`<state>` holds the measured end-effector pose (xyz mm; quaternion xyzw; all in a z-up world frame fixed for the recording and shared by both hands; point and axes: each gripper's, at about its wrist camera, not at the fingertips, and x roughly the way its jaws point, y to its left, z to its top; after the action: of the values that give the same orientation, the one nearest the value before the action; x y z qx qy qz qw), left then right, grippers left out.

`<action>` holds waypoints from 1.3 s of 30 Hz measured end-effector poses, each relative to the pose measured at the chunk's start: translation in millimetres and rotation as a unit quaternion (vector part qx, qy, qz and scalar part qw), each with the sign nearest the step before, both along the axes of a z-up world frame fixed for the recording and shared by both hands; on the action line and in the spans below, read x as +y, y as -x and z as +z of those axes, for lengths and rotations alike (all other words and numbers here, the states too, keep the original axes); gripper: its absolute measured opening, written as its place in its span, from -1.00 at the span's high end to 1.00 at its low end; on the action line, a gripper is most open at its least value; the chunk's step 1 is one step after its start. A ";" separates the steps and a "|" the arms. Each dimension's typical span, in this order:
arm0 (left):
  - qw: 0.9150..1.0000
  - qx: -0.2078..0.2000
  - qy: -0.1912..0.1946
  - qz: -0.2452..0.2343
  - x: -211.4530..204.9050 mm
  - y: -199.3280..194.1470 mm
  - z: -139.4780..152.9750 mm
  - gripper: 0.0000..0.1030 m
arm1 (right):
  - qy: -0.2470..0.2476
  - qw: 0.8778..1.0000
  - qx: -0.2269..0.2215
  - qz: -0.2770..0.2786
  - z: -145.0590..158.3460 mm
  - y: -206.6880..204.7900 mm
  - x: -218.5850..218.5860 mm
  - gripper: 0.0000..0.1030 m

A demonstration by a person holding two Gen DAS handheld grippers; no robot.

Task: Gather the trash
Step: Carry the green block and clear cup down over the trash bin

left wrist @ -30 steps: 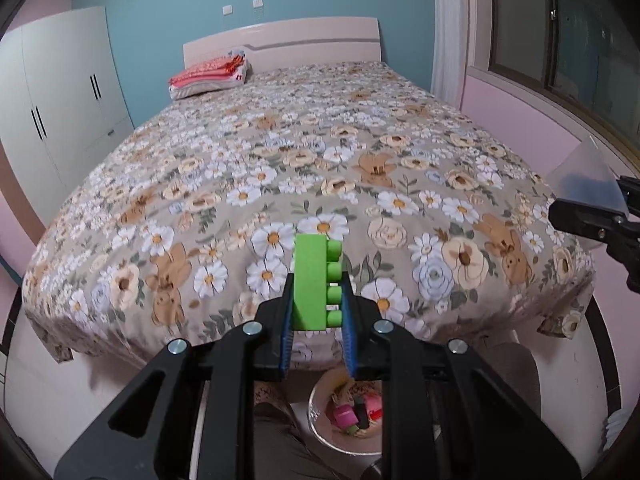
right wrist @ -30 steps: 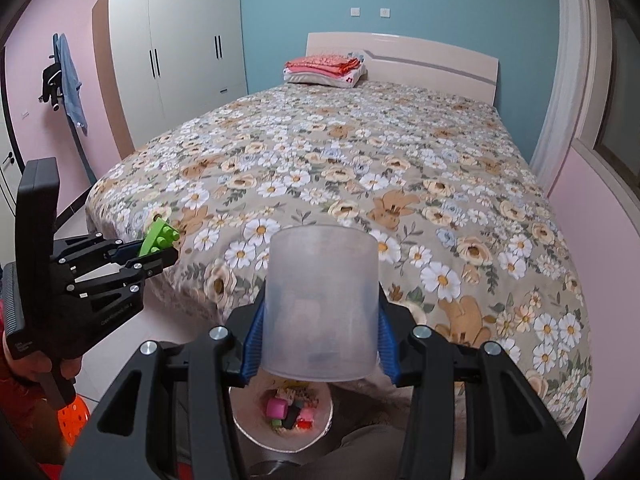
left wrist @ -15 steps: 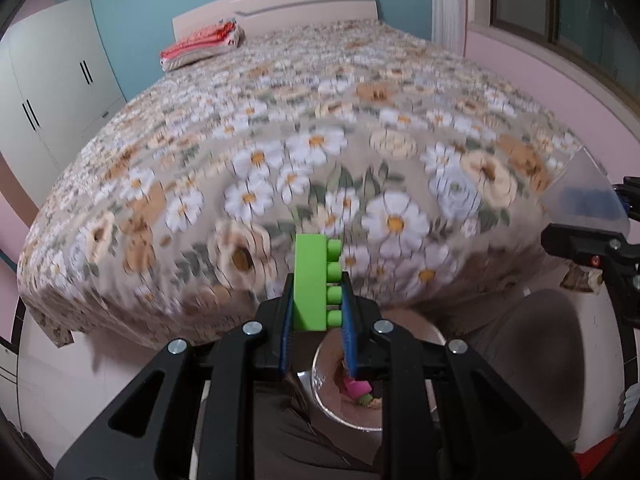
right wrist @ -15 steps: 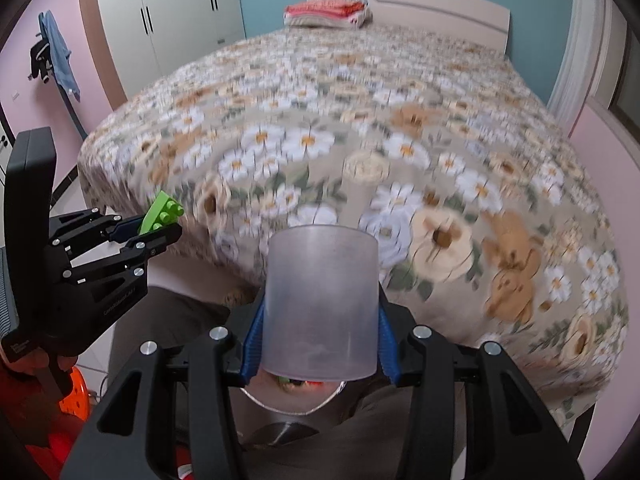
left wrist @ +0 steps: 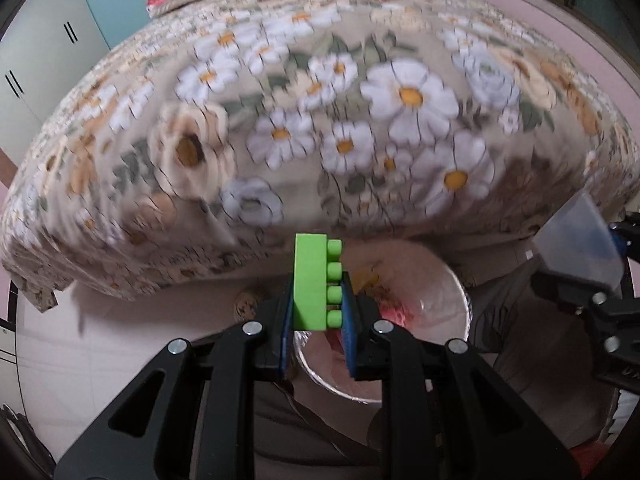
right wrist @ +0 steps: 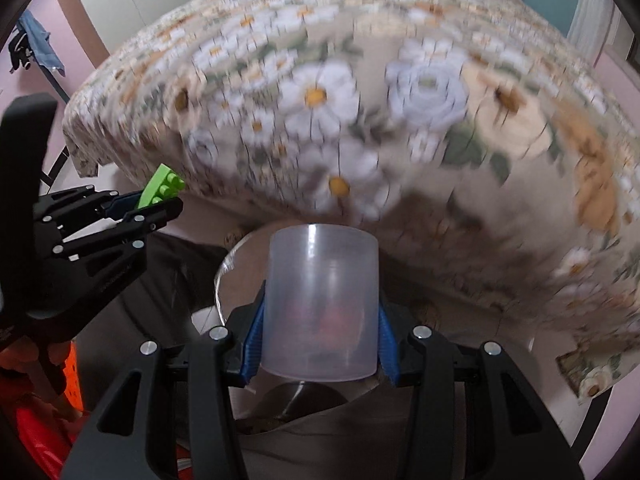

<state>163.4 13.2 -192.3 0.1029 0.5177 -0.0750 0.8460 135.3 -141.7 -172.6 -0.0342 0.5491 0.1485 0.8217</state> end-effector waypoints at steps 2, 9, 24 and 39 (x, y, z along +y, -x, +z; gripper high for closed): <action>1.000 0.013 0.003 -0.001 -1.3 1.6 -11.0 0.59 | 0.002 1.000 0.010 -0.001 -11.1 -0.8 1.1 0.06; 0.998 0.056 0.007 -0.002 -5.9 0.7 -53.3 0.59 | 0.014 0.999 0.047 -0.003 -55.3 -2.8 5.1 0.06; 0.992 0.122 0.010 -0.004 -14.7 -5.2 -115.3 0.59 | 0.027 0.994 0.110 -0.006 -116.2 -13.9 16.1 0.06; 0.984 0.178 0.017 -0.006 -18.7 -15.2 -157.1 0.59 | 0.041 0.986 0.162 -0.009 -159.5 -27.5 22.0 0.06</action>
<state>178.6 -5.5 -349.3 0.0761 0.6584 -0.1060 0.7413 162.8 -119.7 -332.1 -0.0381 0.6810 0.1222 0.7210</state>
